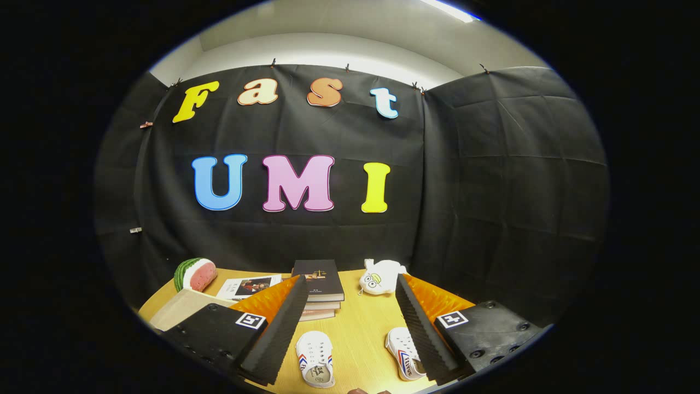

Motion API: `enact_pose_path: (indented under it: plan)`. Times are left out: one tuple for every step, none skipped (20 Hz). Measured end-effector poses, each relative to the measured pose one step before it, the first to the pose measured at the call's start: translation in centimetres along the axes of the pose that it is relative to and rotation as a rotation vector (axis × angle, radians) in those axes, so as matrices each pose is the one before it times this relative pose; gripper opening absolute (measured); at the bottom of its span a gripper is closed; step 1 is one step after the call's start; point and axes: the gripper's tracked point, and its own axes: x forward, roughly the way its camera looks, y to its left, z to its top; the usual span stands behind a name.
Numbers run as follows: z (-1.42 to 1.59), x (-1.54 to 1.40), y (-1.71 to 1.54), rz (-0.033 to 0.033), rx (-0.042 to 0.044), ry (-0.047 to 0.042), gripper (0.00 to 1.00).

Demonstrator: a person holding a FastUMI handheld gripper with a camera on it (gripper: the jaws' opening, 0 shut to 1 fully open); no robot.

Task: Open the storage box then place both shoes into the box .Put the left shoe in first, then the right shoe, with the right side of both shoes facing outward in a uniform manner.

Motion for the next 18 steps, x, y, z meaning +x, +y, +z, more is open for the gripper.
enact_pose_path:
  plan:
    - [-0.211, -0.058, 0.013, 0.00045, 0.00045, 0.00662, 0.97]
    - [-0.147, -0.057, -0.048, -0.0041, 0.00465, 0.0055, 0.97]
    - [0.008, -0.094, 0.15, 0.00176, 0.0115, -0.00079, 0.97]
    - [-0.121, -0.026, 0.192, 0.00298, 0.01282, 0.00519, 0.98]
    - [-0.321, -0.069, 0.153, 0.00472, 0.00995, 0.0058, 0.97]
    - [-0.16, 0.101, 0.089, 0.00046, 0.00279, 0.00603, 0.97]
    - [-0.131, 0.068, -0.037, -0.00105, 0.001, 0.0064, 0.97]
    - [-0.074, 0.09, 0.042, -0.00065, 0.00078, 0.00517, 0.97]
    - [-0.155, 0.009, 0.122, 0.0008, 0.00512, 0.00867, 0.97]
    - [-0.224, 0.081, 0.293, 0.00754, 0.00952, 0.01441, 0.97]
    - [-0.318, 0.179, 0.547, 0.01461, 0.01077, 0.01567, 0.97]
    - [-0.28, 0.287, 0.367, 0.00988, 0.00394, 0.01074, 0.98]
    - [-0.083, 0.285, 0.113, 0.00594, -0.00069, 0.00808, 0.98]
    - [-0.187, 0.283, 0.291, 0.00855, 0.00128, 0.00985, 0.99]
    - [-0.215, 0.303, 0.626, 0.01791, 0.00981, 0.0117, 0.99]
    - [-0.401, 0.155, 0.938, 0.0321, 0.01772, 0.0274, 0.99]
    - [-0.604, 0.124, 0.923, 0.03303, 0.01077, 0.02694, 0.99]
    - [-0.623, 0.298, 0.606, 0.01902, 0.00505, 0.03106, 0.99]
